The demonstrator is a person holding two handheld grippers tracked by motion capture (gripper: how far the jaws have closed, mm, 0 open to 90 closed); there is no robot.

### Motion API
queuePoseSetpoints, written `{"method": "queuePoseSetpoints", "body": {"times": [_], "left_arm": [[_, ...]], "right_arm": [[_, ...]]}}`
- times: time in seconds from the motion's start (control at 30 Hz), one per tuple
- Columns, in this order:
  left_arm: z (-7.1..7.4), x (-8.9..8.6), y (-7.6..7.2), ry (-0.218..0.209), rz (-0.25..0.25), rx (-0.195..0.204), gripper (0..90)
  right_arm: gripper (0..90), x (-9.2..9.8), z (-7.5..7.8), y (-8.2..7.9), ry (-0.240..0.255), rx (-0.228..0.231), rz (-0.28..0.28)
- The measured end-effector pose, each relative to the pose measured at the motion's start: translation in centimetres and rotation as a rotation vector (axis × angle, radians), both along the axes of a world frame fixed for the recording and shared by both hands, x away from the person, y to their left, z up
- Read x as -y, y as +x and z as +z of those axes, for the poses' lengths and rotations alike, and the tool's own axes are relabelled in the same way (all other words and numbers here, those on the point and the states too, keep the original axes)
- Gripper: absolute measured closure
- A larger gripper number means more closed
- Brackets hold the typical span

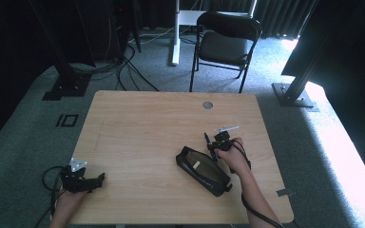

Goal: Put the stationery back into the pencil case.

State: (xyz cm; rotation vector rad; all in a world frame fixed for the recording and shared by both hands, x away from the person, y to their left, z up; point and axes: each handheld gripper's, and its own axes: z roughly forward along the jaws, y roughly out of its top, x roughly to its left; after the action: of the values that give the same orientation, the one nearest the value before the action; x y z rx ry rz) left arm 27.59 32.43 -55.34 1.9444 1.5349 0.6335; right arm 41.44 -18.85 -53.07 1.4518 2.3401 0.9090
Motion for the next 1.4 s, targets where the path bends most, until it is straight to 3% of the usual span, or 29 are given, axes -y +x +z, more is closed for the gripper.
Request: {"method": "queuePoseSetpoints", "body": {"times": [0.23,0.33,0.47,0.7,0.83,1.07,1.4], "left_arm": [[0.0,0.0,0.0,0.0,0.0,0.0,0.4],[0.0,0.0,0.0,0.001,0.0,0.0,0.4],[0.0,0.0,0.0,0.0,0.0,0.0,0.4],[0.0,0.0,0.0,-0.001,0.001,0.001,0.4],[0.0,0.0,0.0,0.0,0.0,0.0,0.4],[0.0,0.0,0.0,0.001,0.0,0.0,0.4],[0.0,0.0,0.0,0.001,0.0,0.0,0.4]], "right_arm": [[68.6,0.1,-0.3,0.2,-0.012,-0.001,-0.011],[77.6,-0.1,-0.3,0.2,-0.061,0.017,-0.016],[78.9,-0.2,-0.3,0.3,-0.074,0.019,-0.026],[79.4,0.9,-0.1,0.0,-0.005,0.004,-0.073],[79.4,2.3,1.3,-0.8,0.036,0.016,-0.074],[79.4,3.8,3.9,-2.0,0.035,0.034,-0.049],[79.4,3.9,6.6,-3.8,0.07,0.063,0.01]]}}
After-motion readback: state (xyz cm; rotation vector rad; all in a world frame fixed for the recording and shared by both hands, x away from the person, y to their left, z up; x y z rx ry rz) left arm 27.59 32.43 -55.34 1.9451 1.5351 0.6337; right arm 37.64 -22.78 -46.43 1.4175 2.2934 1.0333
